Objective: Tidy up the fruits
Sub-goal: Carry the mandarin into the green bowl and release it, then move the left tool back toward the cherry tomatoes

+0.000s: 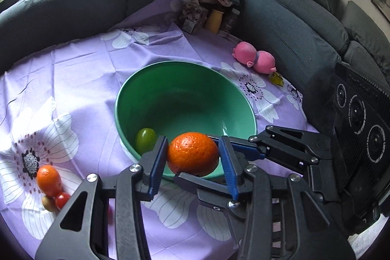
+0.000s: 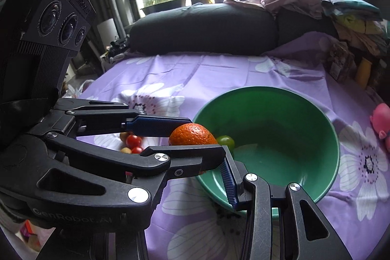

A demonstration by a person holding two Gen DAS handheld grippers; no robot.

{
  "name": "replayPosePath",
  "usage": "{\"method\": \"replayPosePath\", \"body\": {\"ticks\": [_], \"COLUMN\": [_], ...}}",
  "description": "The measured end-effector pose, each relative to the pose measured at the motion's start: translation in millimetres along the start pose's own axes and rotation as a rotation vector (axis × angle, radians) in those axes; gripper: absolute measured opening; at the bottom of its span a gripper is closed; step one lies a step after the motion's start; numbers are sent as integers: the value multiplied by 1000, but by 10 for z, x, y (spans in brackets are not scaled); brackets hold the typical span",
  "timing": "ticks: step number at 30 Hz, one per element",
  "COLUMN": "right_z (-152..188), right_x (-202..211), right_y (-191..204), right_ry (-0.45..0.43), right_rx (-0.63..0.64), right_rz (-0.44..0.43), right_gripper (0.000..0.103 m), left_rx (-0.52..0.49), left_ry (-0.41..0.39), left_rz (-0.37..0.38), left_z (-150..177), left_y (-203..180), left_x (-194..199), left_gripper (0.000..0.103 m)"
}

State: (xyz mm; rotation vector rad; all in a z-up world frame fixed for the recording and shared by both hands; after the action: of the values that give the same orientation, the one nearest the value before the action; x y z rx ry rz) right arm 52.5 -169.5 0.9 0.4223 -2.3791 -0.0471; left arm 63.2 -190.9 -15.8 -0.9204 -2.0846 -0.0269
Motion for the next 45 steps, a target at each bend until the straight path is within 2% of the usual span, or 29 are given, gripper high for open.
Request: {"method": "replayPosePath", "body": {"ticks": [6,8,9,11,13,17,22,28,32,35,42,45], "right_z": [88,117,127,138,148,167,123,68,67,103,290,383], "right_x": [-82,-124,-146,-174,-171,-94,61,175,149,76,-149,-262], "right_y": [-192,-232,-259,-326,-382,-432,-464,-281,-26,183,558,600], "right_ry": [17,29,35,46,50,43,9,-10,5,36,128,178], "right_rx": [-59,-84,-100,-147,-179,-183,-197,-146,-77,-33,53,19], "right_rz": [0,0,0,0,2,27,45,27,-12,-39,-62,-91], "right_gripper": [43,43,43,43,43,43,43,43,43,43,43,43], "left_rx": [4,24,34,45,49,87,167,283,379,404,340,309], "left_ry": [47,56,58,62,48,-2,-69,-103,-100,-76,-30,6], "left_rz": [-6,-7,-9,-25,-17,-44,-158,-292,-306,-303,-257,-239], "left_z": [10,4,-3,-7,-4,-25,72,443,778,981,1273,1378], "left_y": [-15,10,20,41,60,239,663,1196,1424,1465,1290,1210], "left_x": [-202,-256,-273,-277,-203,56,493,955,1120,1125,1004,877], "left_gripper": [41,45,48,71,73,84,88,88,88,88,86,82]}}
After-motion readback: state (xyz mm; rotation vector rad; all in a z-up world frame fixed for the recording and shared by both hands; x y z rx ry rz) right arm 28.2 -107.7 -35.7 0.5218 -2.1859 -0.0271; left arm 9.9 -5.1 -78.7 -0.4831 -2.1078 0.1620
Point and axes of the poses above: each gripper's, at about its wrist camera, not at the fingertips, and x roughly against the way its jaws point, y to its left, z to its underside, the point moved 7 cm from there along -x, roughly the way its jaws point, and after that the axes turned 1 degree about -z, right-handed, at the moved point
